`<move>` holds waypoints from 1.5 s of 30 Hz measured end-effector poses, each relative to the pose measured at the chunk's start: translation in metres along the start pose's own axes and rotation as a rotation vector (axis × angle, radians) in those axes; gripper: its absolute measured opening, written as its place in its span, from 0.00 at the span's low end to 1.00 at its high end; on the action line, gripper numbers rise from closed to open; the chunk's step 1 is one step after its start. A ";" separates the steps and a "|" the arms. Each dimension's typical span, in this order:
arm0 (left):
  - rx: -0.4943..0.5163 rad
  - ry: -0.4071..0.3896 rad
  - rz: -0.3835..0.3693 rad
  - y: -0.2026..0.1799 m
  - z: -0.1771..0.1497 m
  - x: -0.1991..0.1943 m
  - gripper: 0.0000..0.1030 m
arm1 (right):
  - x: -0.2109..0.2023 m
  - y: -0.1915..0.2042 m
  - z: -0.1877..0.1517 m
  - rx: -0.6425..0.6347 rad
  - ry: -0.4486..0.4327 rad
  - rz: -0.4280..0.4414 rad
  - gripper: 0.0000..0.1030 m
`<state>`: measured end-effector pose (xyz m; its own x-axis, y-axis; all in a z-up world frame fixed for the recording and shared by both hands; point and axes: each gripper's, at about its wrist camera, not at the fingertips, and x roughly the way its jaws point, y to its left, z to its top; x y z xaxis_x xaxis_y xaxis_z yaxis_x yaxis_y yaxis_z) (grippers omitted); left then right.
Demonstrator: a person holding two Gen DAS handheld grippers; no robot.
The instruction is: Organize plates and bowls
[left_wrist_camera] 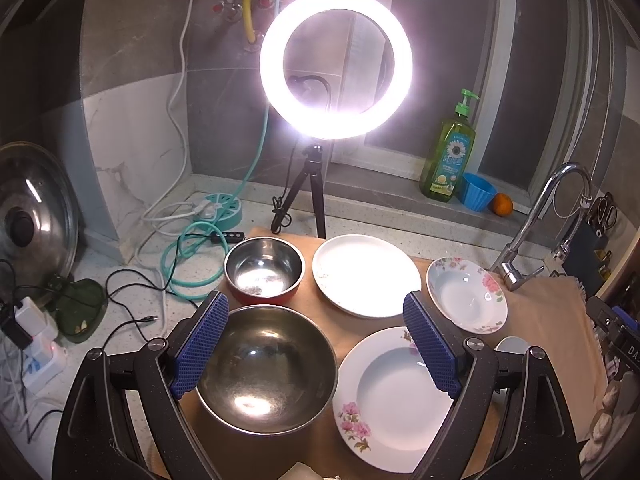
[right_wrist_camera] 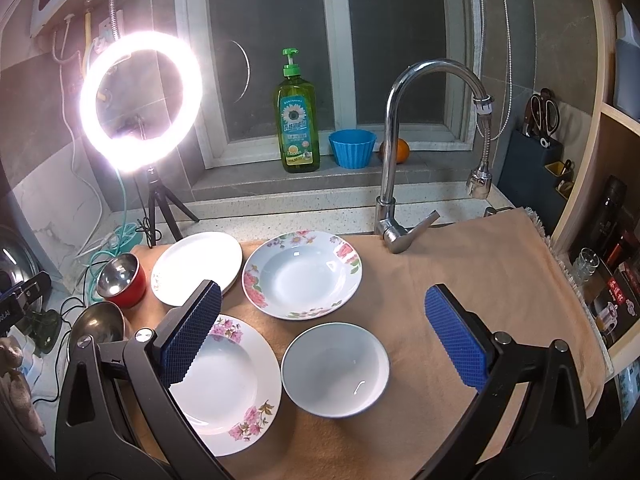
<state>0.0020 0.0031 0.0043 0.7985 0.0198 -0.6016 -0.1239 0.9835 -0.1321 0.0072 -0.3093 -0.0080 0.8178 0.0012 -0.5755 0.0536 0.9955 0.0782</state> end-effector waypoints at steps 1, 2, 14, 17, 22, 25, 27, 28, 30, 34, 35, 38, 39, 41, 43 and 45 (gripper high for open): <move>0.000 -0.001 0.000 0.000 0.000 0.000 0.87 | 0.000 0.000 0.000 0.000 0.001 0.000 1.00; -0.001 -0.001 0.000 -0.001 -0.001 0.000 0.87 | 0.000 -0.001 0.000 0.000 0.000 0.001 1.00; 0.001 -0.001 0.001 -0.001 -0.002 0.000 0.87 | 0.000 0.000 0.000 -0.002 0.004 0.002 1.00; 0.006 0.001 0.000 -0.003 -0.004 -0.001 0.87 | 0.000 0.000 0.000 -0.003 0.005 0.002 1.00; 0.011 0.000 0.001 -0.004 -0.003 -0.001 0.87 | 0.000 0.000 -0.001 -0.003 0.005 0.002 1.00; 0.008 0.005 0.001 -0.002 -0.002 -0.001 0.87 | 0.001 0.000 -0.002 -0.002 0.008 0.001 1.00; 0.006 0.007 0.001 0.000 0.000 0.000 0.87 | 0.001 0.000 -0.002 -0.001 0.008 0.001 1.00; 0.005 0.008 0.001 0.000 0.000 0.001 0.87 | 0.001 0.000 -0.002 -0.001 0.008 0.001 1.00; 0.006 0.008 0.001 0.001 0.001 0.001 0.87 | 0.002 0.000 -0.003 -0.002 0.011 0.002 1.00; 0.005 0.008 0.001 0.001 0.000 0.001 0.87 | 0.002 0.000 -0.004 0.000 0.013 0.002 1.00; 0.005 0.009 0.000 0.001 0.000 0.001 0.87 | 0.002 0.000 -0.004 0.000 0.011 0.001 1.00; 0.006 0.012 0.000 0.001 0.001 0.002 0.87 | 0.005 0.000 -0.005 0.000 0.015 -0.001 1.00; 0.007 0.012 0.000 0.001 0.001 0.003 0.87 | 0.005 0.000 -0.005 0.001 0.016 -0.002 1.00; 0.007 0.013 -0.001 0.000 0.001 0.003 0.87 | 0.006 0.001 -0.006 0.001 0.017 -0.003 1.00; 0.010 0.013 -0.001 -0.001 0.001 0.004 0.87 | 0.005 0.000 -0.005 0.000 0.017 -0.002 1.00; 0.012 0.014 -0.002 -0.001 0.001 0.005 0.87 | 0.005 0.000 -0.005 0.002 0.018 -0.002 1.00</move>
<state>0.0065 0.0020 0.0020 0.7904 0.0150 -0.6124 -0.1146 0.9857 -0.1238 0.0088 -0.3087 -0.0151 0.8073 0.0009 -0.5902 0.0561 0.9954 0.0783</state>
